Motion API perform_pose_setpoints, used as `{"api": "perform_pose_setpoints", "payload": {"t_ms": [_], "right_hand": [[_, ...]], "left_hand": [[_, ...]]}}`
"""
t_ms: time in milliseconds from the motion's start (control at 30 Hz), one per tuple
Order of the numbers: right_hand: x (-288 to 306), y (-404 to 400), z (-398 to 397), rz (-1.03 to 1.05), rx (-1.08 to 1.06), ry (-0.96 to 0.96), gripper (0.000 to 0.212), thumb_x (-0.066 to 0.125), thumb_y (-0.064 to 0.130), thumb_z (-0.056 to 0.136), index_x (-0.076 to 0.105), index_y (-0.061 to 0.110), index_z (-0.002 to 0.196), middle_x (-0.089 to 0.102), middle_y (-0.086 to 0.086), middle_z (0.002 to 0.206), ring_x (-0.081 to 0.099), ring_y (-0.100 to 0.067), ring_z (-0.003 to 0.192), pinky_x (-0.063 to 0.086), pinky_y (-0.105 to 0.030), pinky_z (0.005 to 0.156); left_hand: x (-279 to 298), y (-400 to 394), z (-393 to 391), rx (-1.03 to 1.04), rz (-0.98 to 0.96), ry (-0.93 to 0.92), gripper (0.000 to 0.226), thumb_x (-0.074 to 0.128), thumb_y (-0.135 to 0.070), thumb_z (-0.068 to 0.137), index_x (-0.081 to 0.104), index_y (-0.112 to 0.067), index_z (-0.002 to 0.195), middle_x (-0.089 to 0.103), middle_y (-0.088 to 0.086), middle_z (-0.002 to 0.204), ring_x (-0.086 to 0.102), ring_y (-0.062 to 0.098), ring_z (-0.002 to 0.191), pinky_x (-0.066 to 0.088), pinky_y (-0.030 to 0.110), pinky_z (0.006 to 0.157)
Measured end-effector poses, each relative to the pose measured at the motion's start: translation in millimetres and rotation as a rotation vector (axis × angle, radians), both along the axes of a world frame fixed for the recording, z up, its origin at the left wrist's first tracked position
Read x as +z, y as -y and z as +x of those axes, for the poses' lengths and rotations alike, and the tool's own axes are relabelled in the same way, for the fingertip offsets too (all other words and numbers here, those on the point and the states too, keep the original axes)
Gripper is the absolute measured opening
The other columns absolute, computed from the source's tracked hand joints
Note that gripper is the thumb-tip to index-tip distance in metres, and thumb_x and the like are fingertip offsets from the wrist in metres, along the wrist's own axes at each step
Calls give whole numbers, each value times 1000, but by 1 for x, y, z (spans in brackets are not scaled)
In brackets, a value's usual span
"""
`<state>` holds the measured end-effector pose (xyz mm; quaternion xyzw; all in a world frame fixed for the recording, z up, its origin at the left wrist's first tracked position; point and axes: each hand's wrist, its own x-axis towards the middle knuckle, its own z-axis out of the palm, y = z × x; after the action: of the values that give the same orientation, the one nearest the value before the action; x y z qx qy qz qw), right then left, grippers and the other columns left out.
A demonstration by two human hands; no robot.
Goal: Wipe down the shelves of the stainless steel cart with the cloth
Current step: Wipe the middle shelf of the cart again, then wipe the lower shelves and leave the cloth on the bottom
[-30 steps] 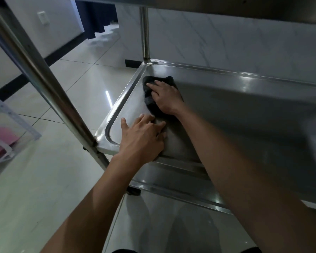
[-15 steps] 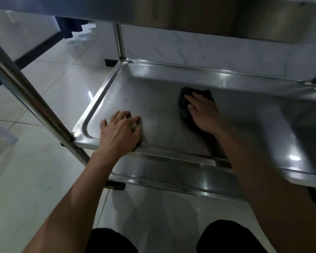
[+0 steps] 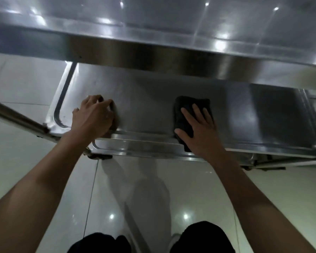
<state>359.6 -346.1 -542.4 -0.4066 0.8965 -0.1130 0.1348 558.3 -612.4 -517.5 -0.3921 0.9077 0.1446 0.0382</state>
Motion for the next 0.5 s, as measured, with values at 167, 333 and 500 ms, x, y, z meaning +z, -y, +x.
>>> {"api": "perform_pose_setpoints", "payload": {"t_ms": [167,333,500], "right_hand": [[18,0,26,135,-51,-56,61,50,49,96,34,33,153,25,-6,163,25,-39,144,27,-55,113],[35,-2,48,164,-14,-39,53,60,28,91,51,25,143,46,-11,149,45,-44,125,38,-54,98],[65,-18,72,215,-5,120,53,58,24,89,50,30,141,48,-3,144,45,-39,125,40,-54,101]], "left_hand": [[21,-56,3,-53,78,20,36,61,-34,92,60,-30,127,50,5,142,42,32,133,45,51,98],[48,-130,21,-108,168,-19,40,55,-34,93,60,-32,133,55,-4,142,46,23,133,41,46,104],[84,-171,41,-89,285,78,45,50,-40,97,53,-30,141,52,-4,146,44,22,134,36,43,108]]}}
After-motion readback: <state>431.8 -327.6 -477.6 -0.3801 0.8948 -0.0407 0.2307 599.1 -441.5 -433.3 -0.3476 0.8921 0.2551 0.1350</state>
